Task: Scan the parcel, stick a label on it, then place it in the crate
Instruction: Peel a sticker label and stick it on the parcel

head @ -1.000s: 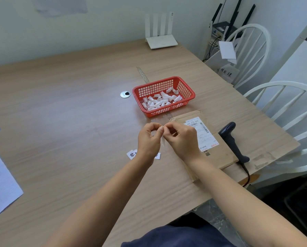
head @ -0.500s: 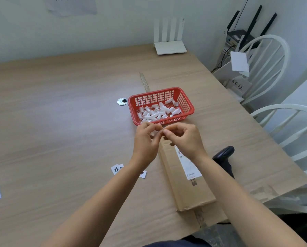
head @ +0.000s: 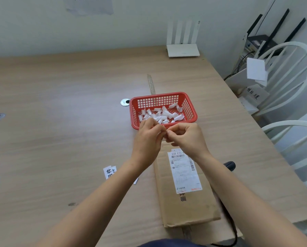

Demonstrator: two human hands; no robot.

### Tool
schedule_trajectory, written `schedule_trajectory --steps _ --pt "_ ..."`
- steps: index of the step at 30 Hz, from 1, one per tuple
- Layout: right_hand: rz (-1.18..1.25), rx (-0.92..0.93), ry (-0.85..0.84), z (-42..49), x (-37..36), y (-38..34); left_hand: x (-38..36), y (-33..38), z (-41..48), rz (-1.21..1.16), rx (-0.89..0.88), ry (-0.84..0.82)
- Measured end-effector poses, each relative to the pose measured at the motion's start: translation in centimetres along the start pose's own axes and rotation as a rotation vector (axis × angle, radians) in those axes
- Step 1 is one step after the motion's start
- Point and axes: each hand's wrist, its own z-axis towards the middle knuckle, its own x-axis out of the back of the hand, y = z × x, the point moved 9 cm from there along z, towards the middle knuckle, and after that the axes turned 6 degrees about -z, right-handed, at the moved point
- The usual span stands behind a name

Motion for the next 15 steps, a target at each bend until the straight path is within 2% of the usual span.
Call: schedule_trajectory --steps 7,11,15 --pt "-0.116 0.119 0.100 0.7 0.5 -0.5 -0.2 0.0 0.5 -0.068 0.013 -0.004" --pt "-0.044 0.129 0.078 0.6 0.4 -0.7 0.1 -0.6 0.2 -0.101 0.078 0.062" --pt "0.039 0.181 0.034 0.4 0.7 -1.4 0.4 -1.6 0.3 -0.404 0.246 0.076"
